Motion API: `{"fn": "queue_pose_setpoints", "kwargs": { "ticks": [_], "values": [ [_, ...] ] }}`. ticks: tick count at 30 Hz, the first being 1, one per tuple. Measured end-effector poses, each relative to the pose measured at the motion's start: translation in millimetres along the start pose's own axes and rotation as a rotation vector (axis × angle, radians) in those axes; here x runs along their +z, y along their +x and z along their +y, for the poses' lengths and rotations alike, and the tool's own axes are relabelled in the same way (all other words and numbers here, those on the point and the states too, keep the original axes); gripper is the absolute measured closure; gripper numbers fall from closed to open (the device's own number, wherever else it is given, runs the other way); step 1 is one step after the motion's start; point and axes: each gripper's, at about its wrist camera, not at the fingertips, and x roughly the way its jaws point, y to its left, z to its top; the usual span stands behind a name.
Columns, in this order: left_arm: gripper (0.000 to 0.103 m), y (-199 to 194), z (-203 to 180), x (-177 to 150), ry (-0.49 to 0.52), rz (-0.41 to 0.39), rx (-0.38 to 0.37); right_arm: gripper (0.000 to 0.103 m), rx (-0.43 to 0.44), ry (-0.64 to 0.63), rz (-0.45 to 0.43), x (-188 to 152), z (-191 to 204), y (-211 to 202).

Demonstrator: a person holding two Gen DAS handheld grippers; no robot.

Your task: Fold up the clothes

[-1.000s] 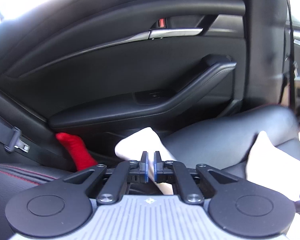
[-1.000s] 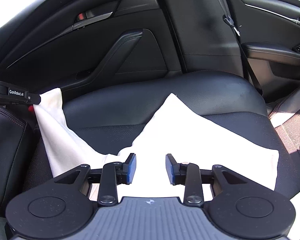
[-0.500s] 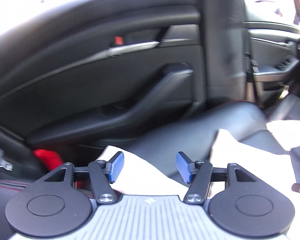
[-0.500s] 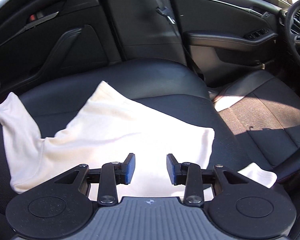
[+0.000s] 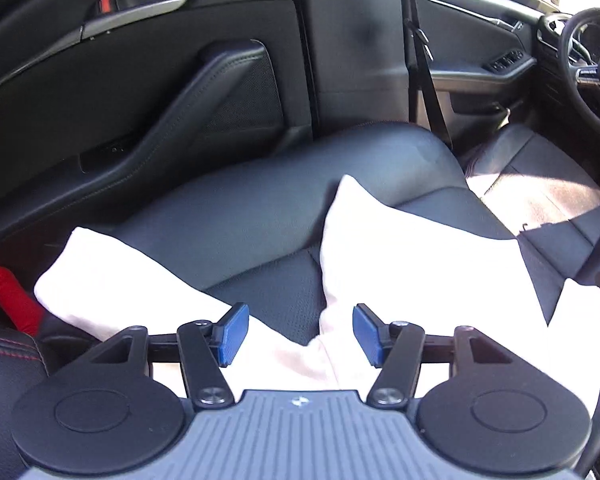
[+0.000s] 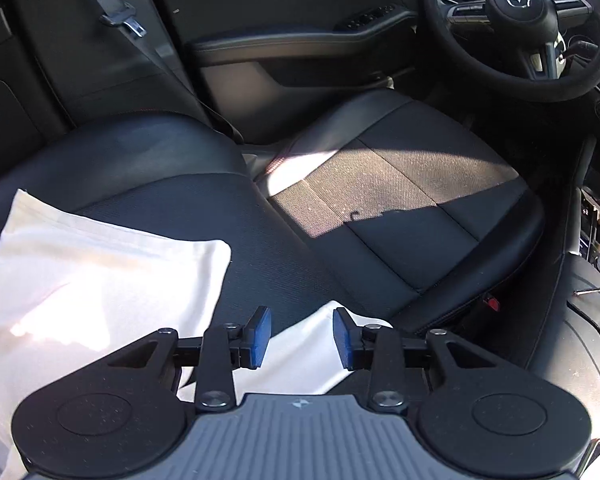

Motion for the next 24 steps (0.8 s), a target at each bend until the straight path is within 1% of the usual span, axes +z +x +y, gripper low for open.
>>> {"fn": "queue_pose_setpoints", "kwargs": {
  "ticks": [4,7,11,17,20,24],
  "values": [
    [0.044,3.9,-6.4,-11.4,0.025,0.035,-0.034,0.066,-0.048,0.004,0.070,-4.2,-9.4,32.8],
    [0.044,5.7,-12.1,-16.2,0.044,0.049,-0.051,0.066,-0.068,0.026,0.105,-5.0,-17.7,51.8],
    [0.044,8.4,-16.9,-20.6,0.079,0.058,-0.045,0.066,-0.077,0.051,0.138,-6.0,-30.3,70.6],
    [0.044,17.6,-13.2,-28.7,0.110,0.084,-0.013,0.066,-0.069,0.042,0.138,-1.2,-37.9,72.5],
    [0.044,15.7,-13.5,-30.1,0.134,0.075,0.004,0.066,-0.063,0.084,0.126,5.0,-48.1,71.2],
    [0.043,11.3,-15.6,-27.6,0.129,0.071,-0.010,0.066,-0.060,0.103,0.168,7.5,-56.1,86.3]
  ]
}}
